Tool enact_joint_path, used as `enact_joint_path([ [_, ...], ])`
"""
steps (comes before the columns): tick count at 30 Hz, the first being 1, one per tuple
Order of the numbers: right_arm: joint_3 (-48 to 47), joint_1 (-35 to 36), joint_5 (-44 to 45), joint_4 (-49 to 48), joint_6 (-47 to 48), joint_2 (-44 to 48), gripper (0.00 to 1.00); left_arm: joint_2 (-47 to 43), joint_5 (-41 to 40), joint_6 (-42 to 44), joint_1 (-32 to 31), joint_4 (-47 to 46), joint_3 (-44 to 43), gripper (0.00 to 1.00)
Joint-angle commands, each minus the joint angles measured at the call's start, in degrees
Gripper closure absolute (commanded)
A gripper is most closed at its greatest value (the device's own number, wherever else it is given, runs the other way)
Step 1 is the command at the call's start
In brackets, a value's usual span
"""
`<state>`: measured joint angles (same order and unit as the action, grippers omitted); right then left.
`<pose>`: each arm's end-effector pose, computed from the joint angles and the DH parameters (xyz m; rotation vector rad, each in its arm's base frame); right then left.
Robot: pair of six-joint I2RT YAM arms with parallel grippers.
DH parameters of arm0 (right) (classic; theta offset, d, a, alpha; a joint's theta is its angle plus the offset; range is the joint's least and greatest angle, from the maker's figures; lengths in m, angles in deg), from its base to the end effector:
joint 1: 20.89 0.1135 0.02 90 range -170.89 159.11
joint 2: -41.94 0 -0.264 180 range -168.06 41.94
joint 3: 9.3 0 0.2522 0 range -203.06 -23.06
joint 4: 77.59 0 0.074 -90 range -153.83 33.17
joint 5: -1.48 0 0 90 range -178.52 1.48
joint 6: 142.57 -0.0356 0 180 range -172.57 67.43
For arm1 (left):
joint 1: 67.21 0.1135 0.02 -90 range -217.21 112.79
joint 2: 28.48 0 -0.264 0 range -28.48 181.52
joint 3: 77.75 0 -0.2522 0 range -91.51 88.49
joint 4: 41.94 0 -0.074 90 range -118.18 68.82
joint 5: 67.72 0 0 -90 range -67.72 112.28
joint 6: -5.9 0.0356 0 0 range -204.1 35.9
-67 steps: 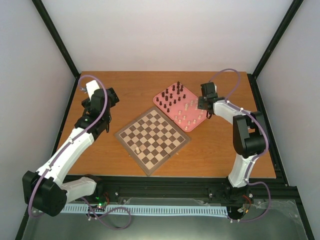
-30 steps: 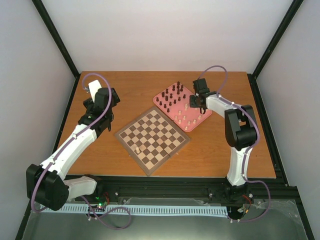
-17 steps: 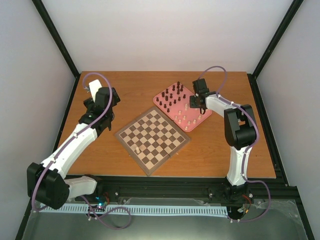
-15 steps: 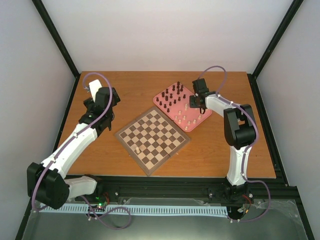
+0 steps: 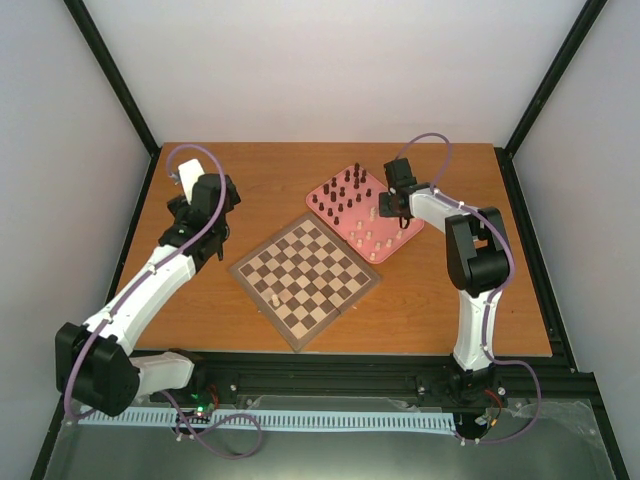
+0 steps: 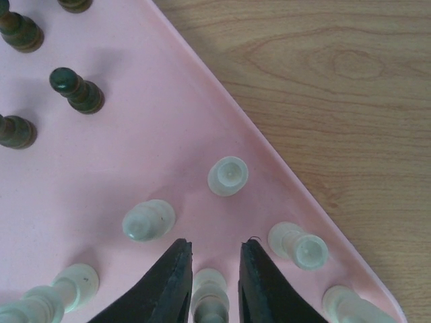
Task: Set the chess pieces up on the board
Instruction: Pick up the chess piece from the storage box.
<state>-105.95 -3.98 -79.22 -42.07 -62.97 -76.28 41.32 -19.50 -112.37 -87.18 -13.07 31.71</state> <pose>0.4214 0.1221 0.1618 -0.0835 2.5460 -0.0237 0.2616 -0.0698 0.3171 -0.5668 1.8501 0.1951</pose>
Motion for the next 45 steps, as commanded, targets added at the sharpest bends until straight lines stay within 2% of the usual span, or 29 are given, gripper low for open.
enact_joint_path([
  [1,-1.8,-0.1,0.6,0.9,0.0,-1.3,0.8,0.6,-1.0,0.7,0.3,0.7,-2.7,0.0],
  [4,-1.9,-0.1,0.4,0.8,0.0,-1.7,0.8,0.5,-1.1,0.7,0.3,0.7,-2.7,0.0],
  [8,-2.0,-0.1,0.3,1.1,-0.1,-1.9,0.89,0.4,-1.4,0.6,0.3,0.8,-2.6,0.0],
  [16,0.3,-0.1,-0.4,0.2,-0.6,1.4,0.97,0.7,-1.4,0.5,0.3,0.9,-2.7,0.0],
  [31,10.3,3.8,-0.7,-7.0,-0.1,15.9,0.97,0.9,-1.1,0.3,0.3,1.1,-2.9,0.0],
  [45,20.1,19.1,0.1,-12.2,1.6,30.5,0.97,1.3,-0.4,0.5,0.3,1.3,-3.4,0.0],
])
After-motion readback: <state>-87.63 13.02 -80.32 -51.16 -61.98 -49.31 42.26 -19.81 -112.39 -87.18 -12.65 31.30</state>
